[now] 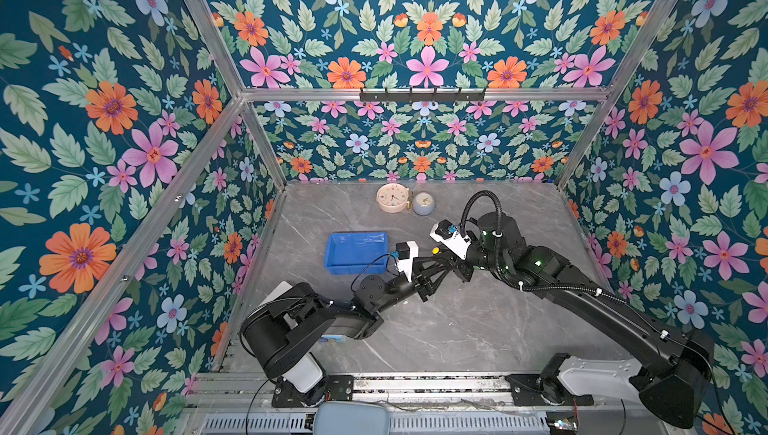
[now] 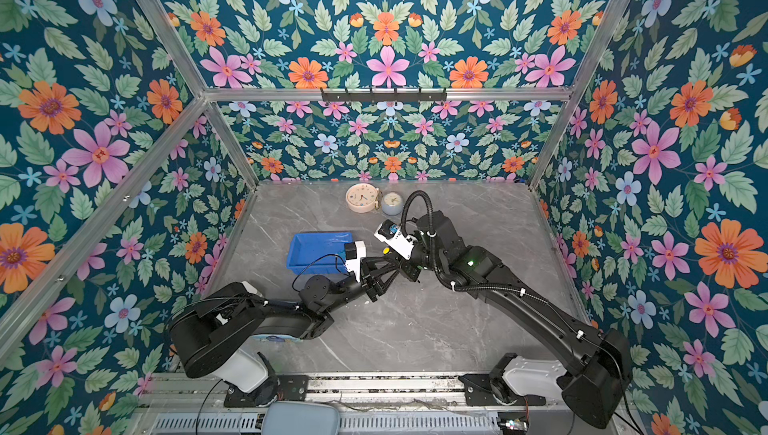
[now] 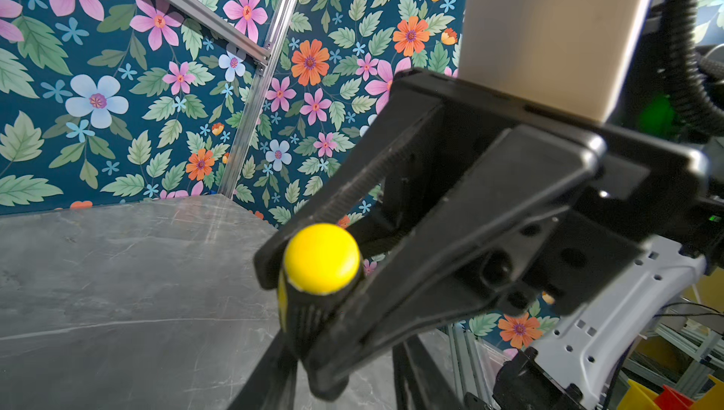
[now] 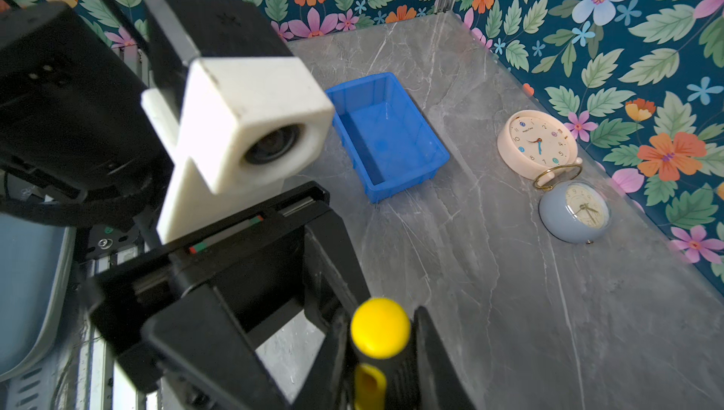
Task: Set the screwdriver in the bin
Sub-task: 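Close the left gripper on the screwdriver handle, then open the right gripper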
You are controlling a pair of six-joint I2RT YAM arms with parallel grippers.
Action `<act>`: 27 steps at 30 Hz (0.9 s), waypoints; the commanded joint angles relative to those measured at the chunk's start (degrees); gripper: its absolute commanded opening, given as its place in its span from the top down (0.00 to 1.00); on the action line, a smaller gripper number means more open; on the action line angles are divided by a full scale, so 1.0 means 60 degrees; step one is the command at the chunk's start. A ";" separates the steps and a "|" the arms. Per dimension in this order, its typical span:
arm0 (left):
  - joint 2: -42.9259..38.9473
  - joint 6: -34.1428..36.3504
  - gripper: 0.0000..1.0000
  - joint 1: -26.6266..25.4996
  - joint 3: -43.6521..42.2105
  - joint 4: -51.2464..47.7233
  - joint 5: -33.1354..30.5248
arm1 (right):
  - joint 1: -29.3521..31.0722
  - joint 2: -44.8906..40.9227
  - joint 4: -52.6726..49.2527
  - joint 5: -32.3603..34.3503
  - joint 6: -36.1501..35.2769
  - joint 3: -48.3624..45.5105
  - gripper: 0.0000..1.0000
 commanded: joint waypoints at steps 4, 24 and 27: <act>0.0099 0.0035 0.74 0.0008 0.0104 0.0362 0.0099 | 0.0055 -0.0092 0.0371 -0.0215 0.0091 0.0038 1.00; 0.0108 0.0036 0.81 0.0006 0.0090 0.0319 -0.0073 | 0.0064 0.0198 0.0705 -0.0779 0.0631 0.0097 1.00; 0.0109 0.0007 0.83 0.0008 0.0090 0.0326 -0.0061 | 0.0064 0.0196 0.0723 -0.0832 0.0676 0.0101 1.00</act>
